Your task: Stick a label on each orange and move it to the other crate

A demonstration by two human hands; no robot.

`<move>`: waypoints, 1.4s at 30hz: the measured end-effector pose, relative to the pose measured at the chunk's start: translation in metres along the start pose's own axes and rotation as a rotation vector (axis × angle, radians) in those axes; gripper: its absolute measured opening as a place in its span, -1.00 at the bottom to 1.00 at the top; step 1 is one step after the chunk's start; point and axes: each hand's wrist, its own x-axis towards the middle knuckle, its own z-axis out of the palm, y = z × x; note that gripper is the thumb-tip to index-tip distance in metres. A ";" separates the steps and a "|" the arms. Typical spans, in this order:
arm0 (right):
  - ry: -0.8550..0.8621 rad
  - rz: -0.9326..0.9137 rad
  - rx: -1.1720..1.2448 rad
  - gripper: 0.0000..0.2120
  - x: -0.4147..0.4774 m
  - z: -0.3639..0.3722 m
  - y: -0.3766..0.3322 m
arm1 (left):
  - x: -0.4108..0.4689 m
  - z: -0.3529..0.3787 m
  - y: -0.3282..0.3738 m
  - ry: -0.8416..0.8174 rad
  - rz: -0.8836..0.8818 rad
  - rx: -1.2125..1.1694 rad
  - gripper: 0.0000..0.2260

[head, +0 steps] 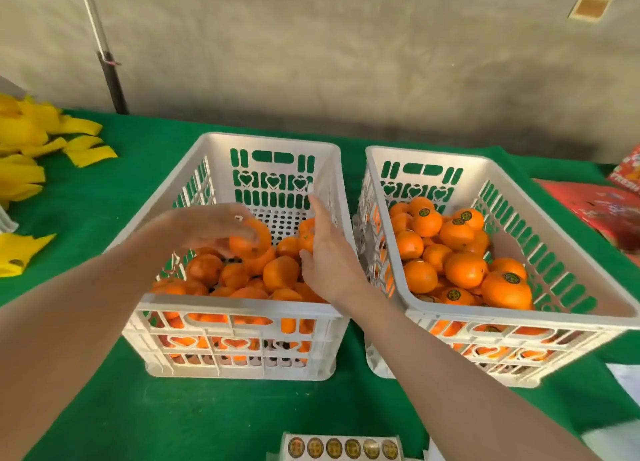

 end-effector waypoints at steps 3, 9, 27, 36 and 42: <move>0.055 -0.039 0.104 -0.13 -0.004 -0.002 -0.002 | -0.026 0.003 0.012 -0.005 0.174 -0.330 -0.48; 0.111 -0.106 0.449 0.04 -0.027 -0.015 -0.011 | -0.069 0.055 0.032 0.075 0.387 -0.633 -0.42; 0.161 -0.124 0.691 -0.53 -0.120 -0.110 0.032 | -0.091 0.190 0.078 -0.003 0.282 -0.935 -0.43; 0.064 -0.059 0.489 -0.80 -0.144 -0.149 0.049 | -0.083 0.239 0.090 -0.081 0.205 -1.054 -0.54; 0.041 -0.097 0.325 -0.87 -0.149 -0.158 0.054 | -0.082 0.259 0.104 0.007 0.113 -1.137 -0.51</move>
